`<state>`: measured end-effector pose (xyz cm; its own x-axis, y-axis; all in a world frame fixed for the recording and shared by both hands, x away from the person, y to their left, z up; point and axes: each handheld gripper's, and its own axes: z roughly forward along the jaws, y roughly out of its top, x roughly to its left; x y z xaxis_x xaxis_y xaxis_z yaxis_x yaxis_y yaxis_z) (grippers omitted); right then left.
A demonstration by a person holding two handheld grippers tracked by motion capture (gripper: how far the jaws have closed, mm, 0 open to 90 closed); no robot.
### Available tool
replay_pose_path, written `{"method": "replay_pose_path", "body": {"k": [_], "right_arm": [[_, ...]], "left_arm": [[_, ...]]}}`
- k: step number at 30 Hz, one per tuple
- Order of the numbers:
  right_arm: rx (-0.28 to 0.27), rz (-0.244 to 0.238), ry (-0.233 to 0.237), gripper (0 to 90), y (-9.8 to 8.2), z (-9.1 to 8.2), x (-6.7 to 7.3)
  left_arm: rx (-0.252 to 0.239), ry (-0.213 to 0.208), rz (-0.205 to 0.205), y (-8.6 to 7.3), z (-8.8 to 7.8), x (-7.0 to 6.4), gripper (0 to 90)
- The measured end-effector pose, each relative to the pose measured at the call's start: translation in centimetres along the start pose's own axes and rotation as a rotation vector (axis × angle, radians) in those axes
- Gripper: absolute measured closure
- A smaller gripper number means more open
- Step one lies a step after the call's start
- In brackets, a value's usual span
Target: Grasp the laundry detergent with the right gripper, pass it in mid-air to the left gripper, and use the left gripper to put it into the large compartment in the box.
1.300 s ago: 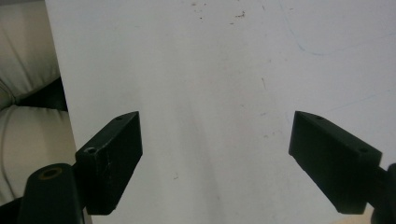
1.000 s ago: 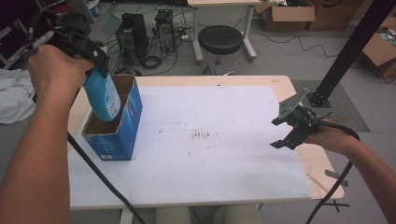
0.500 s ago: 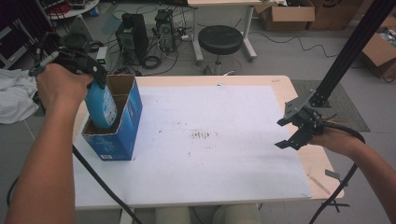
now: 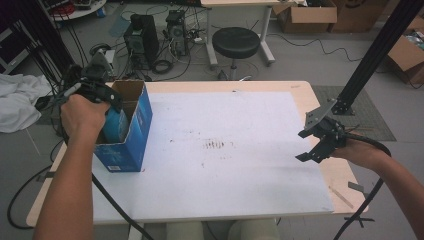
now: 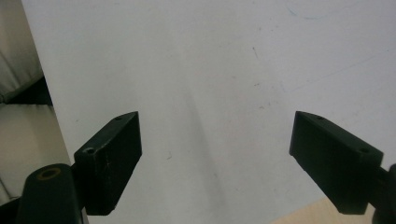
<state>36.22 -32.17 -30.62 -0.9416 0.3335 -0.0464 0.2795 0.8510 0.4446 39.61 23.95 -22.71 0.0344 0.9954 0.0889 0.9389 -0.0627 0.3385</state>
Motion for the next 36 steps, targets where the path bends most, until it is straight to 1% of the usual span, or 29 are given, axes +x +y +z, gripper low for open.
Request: {"method": "replay_pose_path", "body": {"k": [1, 5, 7, 8, 11, 17, 19, 27, 36], "right_arm": [[0.001, 0.001, 0.001, 16.6, 0.0, 0.1, 0.0], [0.001, 0.004, -0.002, 16.8, -0.1, 0.3, 0.0], [-0.003, 0.002, -0.006, 17.0, -0.1, 0.4, 0.0], [-0.004, 0.004, -0.005, 17.0, -0.1, 0.4, 0.0], [0.003, 0.008, -0.006, 17.0, -0.2, 0.5, 0.0], [0.0, 0.009, -0.005, 17.0, -0.1, 0.6, 0.0], [0.001, 0.011, -0.004, 17.0, -0.2, 0.7, 0.0], [0.007, 0.01, -0.001, 17.0, -0.1, 1.0, 0.0], [0.009, 0.011, 0.006, 17.0, -0.2, 1.2, 0.1]], "left_arm": [[0.006, 0.0, 0.004, -0.1, 0.5, 0.0, 38.3], [0.015, -0.009, -0.003, -0.7, 2.3, -0.1, 38.3], [0.01, -0.01, -0.001, -1.0, 2.9, -0.1, 38.2], [0.016, -0.012, 0.002, -1.1, 3.3, -0.2, 38.3], [0.014, -0.011, 0.005, -1.3, 4.0, -0.2, 38.2], [0.034, -0.018, 0.011, -1.8, 5.3, -0.1, 38.2], [0.026, -0.019, 0.01, -1.8, 5.4, -0.1, 38.2], [0.04, -0.015, 0.028, -1.7, 5.4, -0.3, 38.1], [0.039, -0.024, 0.014, -1.7, 5.5, -0.1, 37.7]]}}
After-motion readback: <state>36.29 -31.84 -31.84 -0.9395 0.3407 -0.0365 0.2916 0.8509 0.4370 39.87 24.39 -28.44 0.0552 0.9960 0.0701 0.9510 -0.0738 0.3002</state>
